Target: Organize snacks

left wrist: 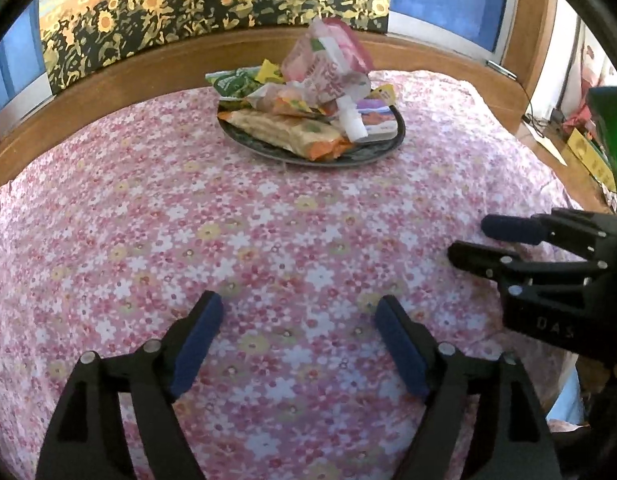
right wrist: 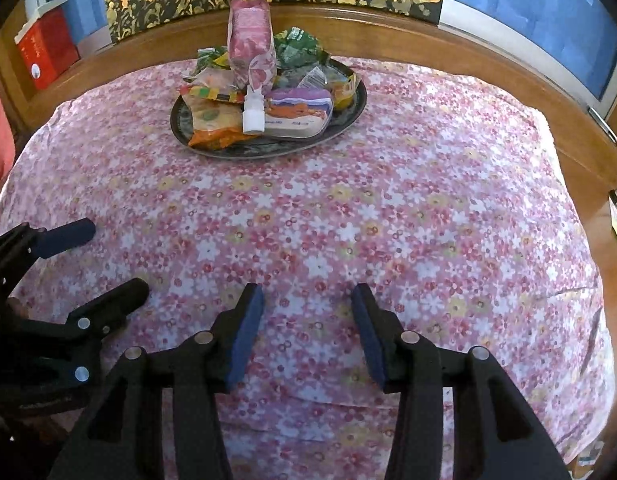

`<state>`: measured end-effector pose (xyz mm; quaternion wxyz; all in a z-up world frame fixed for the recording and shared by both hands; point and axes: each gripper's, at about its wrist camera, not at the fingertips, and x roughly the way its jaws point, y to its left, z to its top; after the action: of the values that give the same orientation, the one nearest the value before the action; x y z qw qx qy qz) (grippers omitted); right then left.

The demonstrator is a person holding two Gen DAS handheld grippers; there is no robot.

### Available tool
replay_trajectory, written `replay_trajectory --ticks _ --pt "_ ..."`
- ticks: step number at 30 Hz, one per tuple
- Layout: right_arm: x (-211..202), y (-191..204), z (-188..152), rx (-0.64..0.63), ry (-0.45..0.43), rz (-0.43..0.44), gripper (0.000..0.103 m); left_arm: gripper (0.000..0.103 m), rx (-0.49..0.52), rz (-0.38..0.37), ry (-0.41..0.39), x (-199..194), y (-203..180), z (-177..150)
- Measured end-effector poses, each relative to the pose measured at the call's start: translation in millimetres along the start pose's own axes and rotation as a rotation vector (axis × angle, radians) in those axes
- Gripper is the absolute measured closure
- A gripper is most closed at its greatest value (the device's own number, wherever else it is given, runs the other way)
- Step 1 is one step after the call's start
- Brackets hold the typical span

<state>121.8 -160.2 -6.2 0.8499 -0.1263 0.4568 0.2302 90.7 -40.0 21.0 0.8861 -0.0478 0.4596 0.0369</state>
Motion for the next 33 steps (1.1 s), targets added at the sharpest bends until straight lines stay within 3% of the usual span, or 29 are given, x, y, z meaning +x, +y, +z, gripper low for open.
replay_trajectory --ticks 8,16,33 --pt "-10.7 8.9 -17.3 -0.032 -0.027 -0.014 0.055 0.016 -0.01 0.001 -0.01 1.5 -1.8 -2.5" --pt "-16.6 6.6 -31.2 -0.059 -0.112 0.012 0.055 0.015 0.007 0.005 0.004 3.7 -4.5 1.0" --pt "-15.1 2.5 -26.5 -0.086 -0.076 0.051 0.055 0.014 0.005 0.003 -0.003 3.9 -4.8 0.0"
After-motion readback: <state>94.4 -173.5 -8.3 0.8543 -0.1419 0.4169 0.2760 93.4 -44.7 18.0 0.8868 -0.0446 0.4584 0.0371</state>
